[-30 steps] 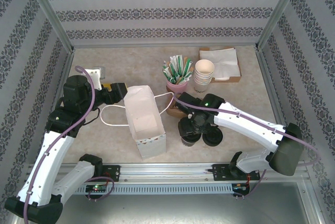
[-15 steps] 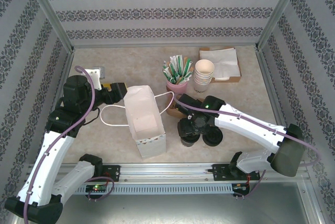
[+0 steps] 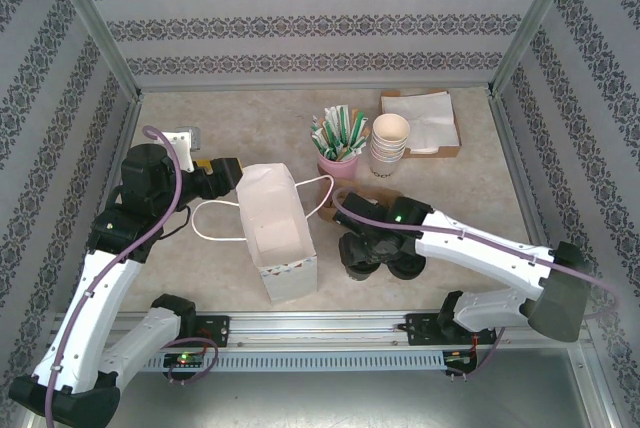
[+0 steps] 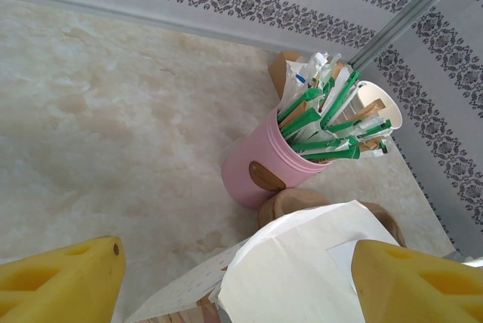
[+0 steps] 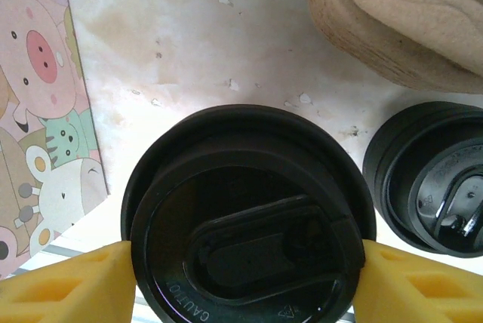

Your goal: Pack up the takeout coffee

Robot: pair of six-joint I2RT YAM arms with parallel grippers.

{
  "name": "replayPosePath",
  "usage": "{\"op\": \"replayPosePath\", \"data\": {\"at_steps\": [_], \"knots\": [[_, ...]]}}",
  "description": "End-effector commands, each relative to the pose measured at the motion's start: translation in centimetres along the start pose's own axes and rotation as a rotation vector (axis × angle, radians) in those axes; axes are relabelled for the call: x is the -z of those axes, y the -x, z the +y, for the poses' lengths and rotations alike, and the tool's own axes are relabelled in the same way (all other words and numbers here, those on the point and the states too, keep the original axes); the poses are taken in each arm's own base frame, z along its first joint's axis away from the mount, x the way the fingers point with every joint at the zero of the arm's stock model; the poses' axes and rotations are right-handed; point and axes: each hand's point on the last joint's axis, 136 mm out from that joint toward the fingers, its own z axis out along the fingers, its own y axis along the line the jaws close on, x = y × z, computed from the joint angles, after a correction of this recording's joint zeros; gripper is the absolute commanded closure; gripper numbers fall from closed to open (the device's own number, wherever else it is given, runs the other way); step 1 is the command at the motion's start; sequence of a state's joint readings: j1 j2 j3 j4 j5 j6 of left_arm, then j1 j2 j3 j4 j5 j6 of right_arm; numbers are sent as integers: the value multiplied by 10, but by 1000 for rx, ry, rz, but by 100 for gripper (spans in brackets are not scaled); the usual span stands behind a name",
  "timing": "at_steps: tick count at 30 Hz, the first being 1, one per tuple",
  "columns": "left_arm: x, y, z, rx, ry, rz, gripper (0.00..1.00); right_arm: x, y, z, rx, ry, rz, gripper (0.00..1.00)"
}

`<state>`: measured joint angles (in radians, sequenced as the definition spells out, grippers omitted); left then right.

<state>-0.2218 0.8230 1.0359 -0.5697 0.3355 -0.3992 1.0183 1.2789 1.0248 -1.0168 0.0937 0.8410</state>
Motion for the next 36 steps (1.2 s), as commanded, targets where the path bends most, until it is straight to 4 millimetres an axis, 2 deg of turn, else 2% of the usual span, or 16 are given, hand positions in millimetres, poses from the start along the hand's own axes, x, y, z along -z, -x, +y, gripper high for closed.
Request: {"op": "replayPosePath", "data": {"at_steps": [1, 8, 13, 20, 30, 36], "knots": [[1, -5, 0, -15, 4, 12, 21, -42, -46, -35, 10, -179, 165, 32], [1, -5, 1, -14, 9, 10, 21, -47, -51, -41, 28, -211, 127, 32], [1, -4, 0, -11, 6, 9, 21, -38, -43, -38, 17, -188, 79, 32], [3, 0, -2, -14, 2, 2, 21, -6, -20, -30, -31, -124, -15, 32], [2, 2, -3, -14, 0, 2, 21, 35, 2, -41, -84, -75, -89, 32], [2, 5, -4, -23, 4, -2, 21, 69, 17, -47, -104, -29, -162, 31]]}}
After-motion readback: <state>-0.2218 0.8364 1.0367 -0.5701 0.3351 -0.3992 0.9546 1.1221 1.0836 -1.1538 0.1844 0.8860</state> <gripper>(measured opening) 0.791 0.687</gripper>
